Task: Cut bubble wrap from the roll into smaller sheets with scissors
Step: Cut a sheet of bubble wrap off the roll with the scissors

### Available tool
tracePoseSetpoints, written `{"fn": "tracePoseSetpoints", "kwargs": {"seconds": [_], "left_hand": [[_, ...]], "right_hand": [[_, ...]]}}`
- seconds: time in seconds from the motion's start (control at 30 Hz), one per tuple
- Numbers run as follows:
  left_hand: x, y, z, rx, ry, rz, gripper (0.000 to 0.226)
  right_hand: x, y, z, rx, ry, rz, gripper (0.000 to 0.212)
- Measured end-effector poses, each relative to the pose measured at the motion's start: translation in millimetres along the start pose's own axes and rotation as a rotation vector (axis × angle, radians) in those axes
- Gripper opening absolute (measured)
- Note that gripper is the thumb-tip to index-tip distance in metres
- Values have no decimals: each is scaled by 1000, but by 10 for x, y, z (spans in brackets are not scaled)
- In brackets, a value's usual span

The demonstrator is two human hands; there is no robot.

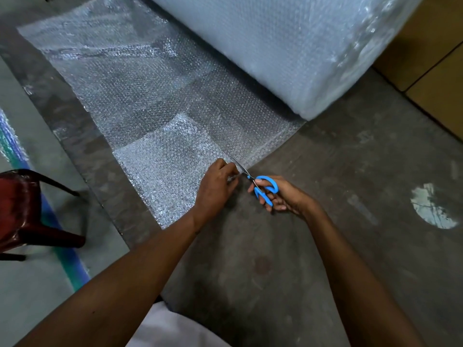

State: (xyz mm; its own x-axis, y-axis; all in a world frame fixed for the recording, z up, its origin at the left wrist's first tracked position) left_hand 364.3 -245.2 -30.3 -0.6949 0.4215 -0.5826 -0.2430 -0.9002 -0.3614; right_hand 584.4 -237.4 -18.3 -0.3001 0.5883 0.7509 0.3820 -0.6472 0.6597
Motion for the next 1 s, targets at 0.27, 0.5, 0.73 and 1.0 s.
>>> {"fn": "tracePoseSetpoints", "kwargs": {"seconds": [0.27,0.5,0.73,1.0], "left_hand": [[87,-14,20,-31,20,20,10],[73,34,42,-38,24,8,12],[61,-9,60,-70,44,10,24],[71,-11,145,-85,134,40,12]], "right_hand": [[-39,-17,-18,-29,34,39,29],[-41,-53,-27,-32,8,58,33],[82,-186,-131,-49,3,75,44],[117,-250,-187,-56,10,83,22]]}}
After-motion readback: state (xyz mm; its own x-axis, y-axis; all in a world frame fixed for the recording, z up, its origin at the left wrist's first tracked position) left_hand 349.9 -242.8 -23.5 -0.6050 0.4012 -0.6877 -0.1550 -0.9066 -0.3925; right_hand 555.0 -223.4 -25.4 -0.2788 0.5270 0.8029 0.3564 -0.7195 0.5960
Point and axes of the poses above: each hand's wrist, its own y-axis away from the middle knuckle, its own z-axis out of the back of the hand, x = y × z, the point moved 2 cm from there along -y, towards the middle knuckle, and after that the axes turned 8 degrees about -z, right-handed, at the moved point
